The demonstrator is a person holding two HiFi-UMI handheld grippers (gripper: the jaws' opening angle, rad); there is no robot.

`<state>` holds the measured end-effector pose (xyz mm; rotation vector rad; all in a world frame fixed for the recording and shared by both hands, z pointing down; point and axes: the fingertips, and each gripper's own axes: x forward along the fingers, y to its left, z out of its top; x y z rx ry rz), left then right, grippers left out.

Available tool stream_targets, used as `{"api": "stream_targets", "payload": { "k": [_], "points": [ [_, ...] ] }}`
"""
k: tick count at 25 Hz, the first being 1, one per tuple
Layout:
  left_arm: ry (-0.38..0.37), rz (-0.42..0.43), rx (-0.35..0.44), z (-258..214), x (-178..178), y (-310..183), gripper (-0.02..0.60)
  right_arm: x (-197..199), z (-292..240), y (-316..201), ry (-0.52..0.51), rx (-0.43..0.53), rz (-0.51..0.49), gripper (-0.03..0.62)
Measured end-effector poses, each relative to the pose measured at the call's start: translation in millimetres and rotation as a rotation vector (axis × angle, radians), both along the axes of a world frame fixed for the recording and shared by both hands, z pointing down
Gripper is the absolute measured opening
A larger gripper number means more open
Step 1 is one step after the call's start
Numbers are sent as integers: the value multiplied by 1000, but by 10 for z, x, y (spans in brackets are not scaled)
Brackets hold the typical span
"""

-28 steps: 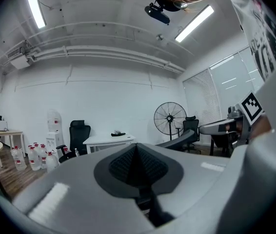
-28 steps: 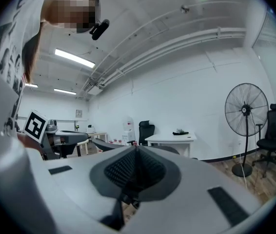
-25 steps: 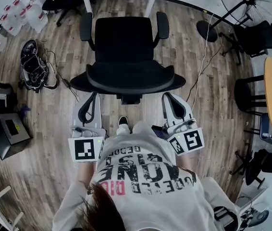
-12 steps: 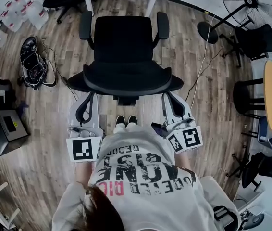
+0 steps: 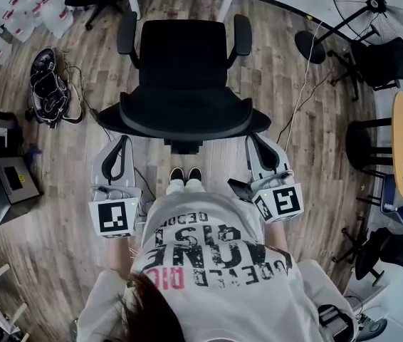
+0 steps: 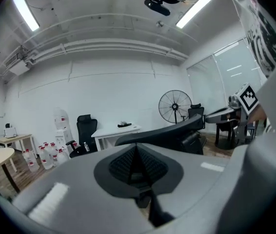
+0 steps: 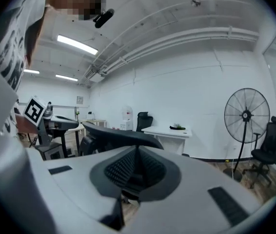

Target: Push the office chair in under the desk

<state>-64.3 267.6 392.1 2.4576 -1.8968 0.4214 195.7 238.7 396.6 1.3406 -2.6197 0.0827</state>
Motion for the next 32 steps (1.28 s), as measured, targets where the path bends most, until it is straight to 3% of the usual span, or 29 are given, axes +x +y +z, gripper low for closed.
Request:
{"api": "stream_targets", "payload": {
  "k": [7,9,16,19,24,27,32],
  "points": [
    [-284,117,-102,353,56,-23,17,-21,346,22,187,-68,-70,45],
    [-323,157,-139,461,100,-28,75,-71,439,33,268,-75,-116,119],
    [-526,289,-286,876,170,-91,152,-138,766,0,567,-80,-263,138],
    [-618,333,-344,1094,149,-112,164,-153,905,-20,635,-115,-294,149],
    [-714,351,-382,1235,155,-191,164,-190,1080,-70,673,-136,-320,152],
    [-755,358,-389,1300,157,-224,167,-198,1167,-118,749,-111,-331,155],
    [-962,368,-400,1455,76,-268,167,-194,1258,-131,922,-51,-354,155]
  ]
}}
